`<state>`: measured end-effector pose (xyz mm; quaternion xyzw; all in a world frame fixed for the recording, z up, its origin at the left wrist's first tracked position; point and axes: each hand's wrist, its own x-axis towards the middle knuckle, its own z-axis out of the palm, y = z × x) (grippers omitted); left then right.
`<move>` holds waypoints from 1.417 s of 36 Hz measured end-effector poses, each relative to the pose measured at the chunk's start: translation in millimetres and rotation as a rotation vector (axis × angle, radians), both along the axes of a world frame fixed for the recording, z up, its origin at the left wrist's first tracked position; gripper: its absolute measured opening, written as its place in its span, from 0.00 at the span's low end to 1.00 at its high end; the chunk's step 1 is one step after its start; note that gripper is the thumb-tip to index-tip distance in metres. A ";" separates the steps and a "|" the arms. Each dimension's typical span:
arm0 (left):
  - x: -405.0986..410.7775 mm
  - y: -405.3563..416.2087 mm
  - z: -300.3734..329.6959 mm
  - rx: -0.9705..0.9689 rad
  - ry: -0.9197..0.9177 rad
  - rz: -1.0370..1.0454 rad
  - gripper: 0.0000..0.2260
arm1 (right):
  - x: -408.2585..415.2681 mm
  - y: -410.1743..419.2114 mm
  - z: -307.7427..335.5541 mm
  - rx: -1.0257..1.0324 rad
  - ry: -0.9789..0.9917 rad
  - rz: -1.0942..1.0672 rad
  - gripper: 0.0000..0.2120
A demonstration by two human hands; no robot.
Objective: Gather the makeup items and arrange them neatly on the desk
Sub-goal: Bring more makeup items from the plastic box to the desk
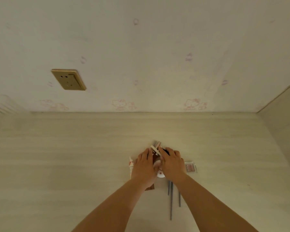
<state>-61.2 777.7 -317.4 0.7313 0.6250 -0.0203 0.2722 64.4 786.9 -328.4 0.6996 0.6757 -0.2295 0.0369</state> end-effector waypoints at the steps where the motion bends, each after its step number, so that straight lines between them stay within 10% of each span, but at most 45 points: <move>1: 0.2 -0.6 1.1 0.007 -0.001 0.006 0.30 | 1.4 -1.5 -0.2 0.007 0.004 -0.005 0.22; 26: 117.0 -62.7 26.2 0.307 0.045 -0.645 0.22 | 110.2 -146.8 26.8 0.228 0.041 -0.524 0.23; 51: 378.1 -448.8 36.8 0.221 0.033 -1.386 0.26 | 275.9 -616.3 41.0 0.143 -0.064 -1.342 0.28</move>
